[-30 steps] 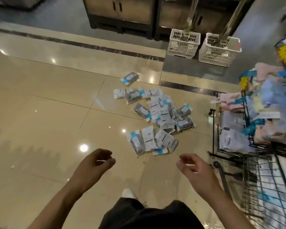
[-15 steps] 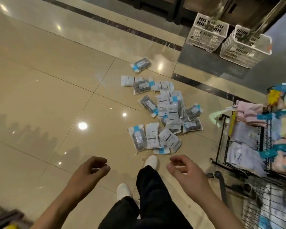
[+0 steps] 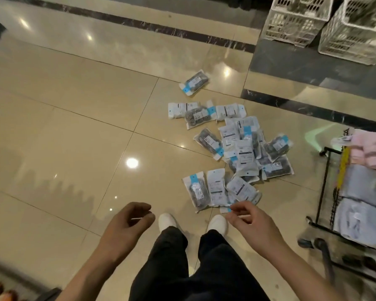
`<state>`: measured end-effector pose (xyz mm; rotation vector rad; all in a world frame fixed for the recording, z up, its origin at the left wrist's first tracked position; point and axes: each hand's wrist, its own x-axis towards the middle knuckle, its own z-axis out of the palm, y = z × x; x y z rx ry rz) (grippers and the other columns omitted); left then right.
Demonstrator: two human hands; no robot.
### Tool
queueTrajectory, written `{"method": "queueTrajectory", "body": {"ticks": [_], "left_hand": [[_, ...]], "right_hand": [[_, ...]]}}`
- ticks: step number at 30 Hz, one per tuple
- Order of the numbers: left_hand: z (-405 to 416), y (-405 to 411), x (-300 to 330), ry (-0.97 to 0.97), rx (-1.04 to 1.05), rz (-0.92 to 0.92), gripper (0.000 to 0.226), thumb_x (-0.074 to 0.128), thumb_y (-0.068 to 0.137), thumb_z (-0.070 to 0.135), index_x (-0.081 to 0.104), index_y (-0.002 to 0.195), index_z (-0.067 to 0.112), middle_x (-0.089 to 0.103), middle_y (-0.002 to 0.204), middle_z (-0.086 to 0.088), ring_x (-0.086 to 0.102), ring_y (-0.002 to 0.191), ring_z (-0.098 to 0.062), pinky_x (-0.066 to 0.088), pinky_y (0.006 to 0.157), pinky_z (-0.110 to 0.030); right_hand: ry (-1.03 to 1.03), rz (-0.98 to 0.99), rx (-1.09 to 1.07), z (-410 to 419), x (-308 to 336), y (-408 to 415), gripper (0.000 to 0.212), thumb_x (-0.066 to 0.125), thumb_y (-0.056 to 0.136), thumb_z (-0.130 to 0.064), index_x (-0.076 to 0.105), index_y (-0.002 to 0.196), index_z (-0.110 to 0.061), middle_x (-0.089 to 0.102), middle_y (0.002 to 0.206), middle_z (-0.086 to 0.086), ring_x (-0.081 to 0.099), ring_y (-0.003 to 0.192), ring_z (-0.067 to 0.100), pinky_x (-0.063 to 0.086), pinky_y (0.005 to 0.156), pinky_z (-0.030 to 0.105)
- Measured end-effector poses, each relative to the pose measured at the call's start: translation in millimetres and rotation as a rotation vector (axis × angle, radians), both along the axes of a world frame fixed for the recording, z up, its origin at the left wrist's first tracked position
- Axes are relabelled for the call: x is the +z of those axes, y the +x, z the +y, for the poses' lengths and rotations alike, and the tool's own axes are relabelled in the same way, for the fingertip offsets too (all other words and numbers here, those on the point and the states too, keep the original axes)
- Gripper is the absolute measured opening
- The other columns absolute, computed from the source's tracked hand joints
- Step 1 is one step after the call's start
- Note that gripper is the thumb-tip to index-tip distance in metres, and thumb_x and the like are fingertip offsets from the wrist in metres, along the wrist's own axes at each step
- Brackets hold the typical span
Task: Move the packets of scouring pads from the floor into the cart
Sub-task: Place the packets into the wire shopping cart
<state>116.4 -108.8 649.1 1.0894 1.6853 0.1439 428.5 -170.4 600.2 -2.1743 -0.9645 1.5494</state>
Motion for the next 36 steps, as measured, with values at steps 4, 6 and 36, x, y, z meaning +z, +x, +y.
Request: {"method": "queueTrajectory", "body": {"ticks": [4,6,36], "left_hand": [[44.3,20.6,-36.3,-0.072,-0.016,-0.034,0.019,0.069,0.098,0.037,0.067,0.117,0.034,0.073,0.116,0.009,0.069,0.110,-0.012,0.056,0.099,-0.042],[67.8,32.1,-62.7,-0.120,0.043,-0.094,0.021,0.069,0.098,0.032,0.068,0.119,0.030,0.074,0.117,0.005,0.069,0.112,-0.016,0.057,0.095,-0.039],[63.7,104.1,-794.6,-0.552,0.472,-0.023,0.102,0.091,0.078,0.023,0.027,0.157,0.011,0.053,0.138,-0.009,0.053,0.113,-0.024,0.044,0.092,-0.038]], "right_hand": [[-0.045,-0.006,-0.082,18.3,-28.7,3.1,0.015,0.074,0.095,-0.044,0.066,0.107,-0.043,0.069,0.110,-0.021,0.063,0.097,-0.006,0.045,0.068,0.012],[-0.071,-0.013,-0.133,27.3,-54.1,2.4,0.015,0.074,0.094,-0.045,0.066,0.107,-0.044,0.069,0.109,-0.021,0.065,0.097,-0.005,0.045,0.069,0.012],[-0.245,-0.658,-0.431,78.6,-710.7,-17.2,0.081,0.082,0.075,-0.061,0.048,0.140,-0.028,0.044,0.150,0.009,0.036,0.138,0.035,0.037,0.112,0.053]]}}
